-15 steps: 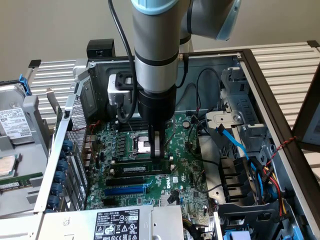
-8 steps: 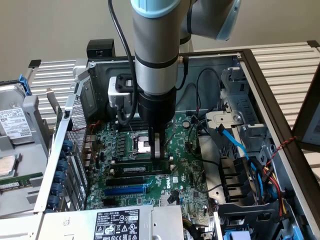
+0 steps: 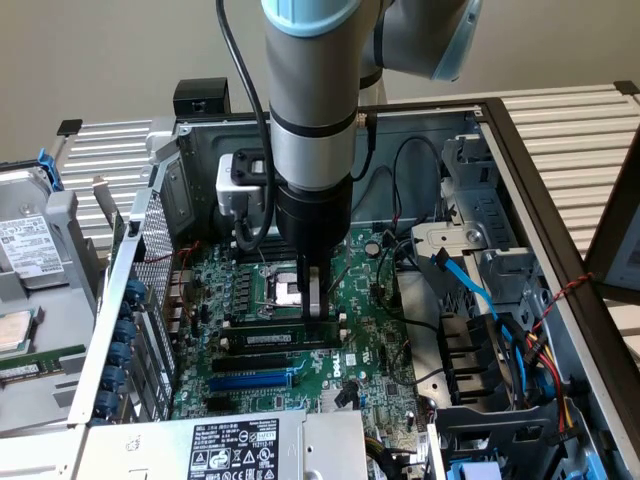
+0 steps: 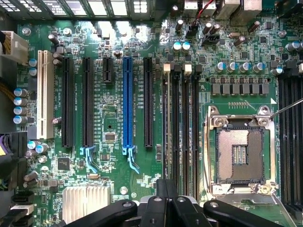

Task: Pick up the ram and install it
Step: 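Press down the ram until it locks into place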

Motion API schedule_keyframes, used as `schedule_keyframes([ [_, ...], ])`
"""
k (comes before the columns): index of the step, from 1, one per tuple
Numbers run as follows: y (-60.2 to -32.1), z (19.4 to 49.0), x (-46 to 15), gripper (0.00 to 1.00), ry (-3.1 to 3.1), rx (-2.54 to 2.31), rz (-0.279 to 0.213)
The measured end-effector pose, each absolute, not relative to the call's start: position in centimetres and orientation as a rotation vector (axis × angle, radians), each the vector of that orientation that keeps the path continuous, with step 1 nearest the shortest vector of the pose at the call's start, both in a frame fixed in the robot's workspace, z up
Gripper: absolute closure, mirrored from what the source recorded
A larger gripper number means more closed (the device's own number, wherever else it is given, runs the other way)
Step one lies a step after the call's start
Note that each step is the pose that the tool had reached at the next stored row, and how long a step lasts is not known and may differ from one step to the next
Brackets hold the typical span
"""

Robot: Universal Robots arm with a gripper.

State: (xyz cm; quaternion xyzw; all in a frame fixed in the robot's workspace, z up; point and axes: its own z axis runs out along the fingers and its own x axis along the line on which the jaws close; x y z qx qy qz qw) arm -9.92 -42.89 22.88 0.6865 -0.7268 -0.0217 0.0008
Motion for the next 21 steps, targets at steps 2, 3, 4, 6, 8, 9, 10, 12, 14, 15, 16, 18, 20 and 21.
schedule_keyframes([
  [2, -42.9, 22.8, -9.9, 0.9, -2.282, 2.156, -0.068],
  [3, -42.9, 22.8, -9.9, 0.9, -2.282, 2.156, -0.068],
  [4, -42.9, 22.8, -9.9, 0.9, -2.282, 2.156, -0.067],
  [6, -42.9, 22.8, -9.9, 0.9, -2.282, 2.155, -0.067],
  [8, -42.9, 23.3, -10.0, 0.9, -2.283, 2.156, -0.067],
  [9, -42.9, 23.8, -10.1, 0.9, -2.282, 2.155, -0.067],
  [10, -42.9, 24.3, -10.3, 0.9, -2.282, 2.156, -0.067],
  [12, -42.8, 24.5, -10.8, 0.9, -2.283, 2.156, -0.066],
  [14, -42.6, 24.5, -11.6, 0.9, -2.283, 2.157, -0.066],
  [15, -42.5, 24.4, -12.1, 0.9, -2.283, 2.157, -0.066],
  [16, -42.4, 24.3, -12.5, 0.9, -2.283, 2.157, -0.066],
  [18, -42.2, 24.1, -13.5, 0.9, -2.283, 2.157, -0.066],
  [20, -42.0, 23.8, -14.3, 0.9, -2.284, 2.157, -0.066],
  [21, -41.9, 23.7, -14.6, 0.9, -2.284, 2.156, -0.066],
])
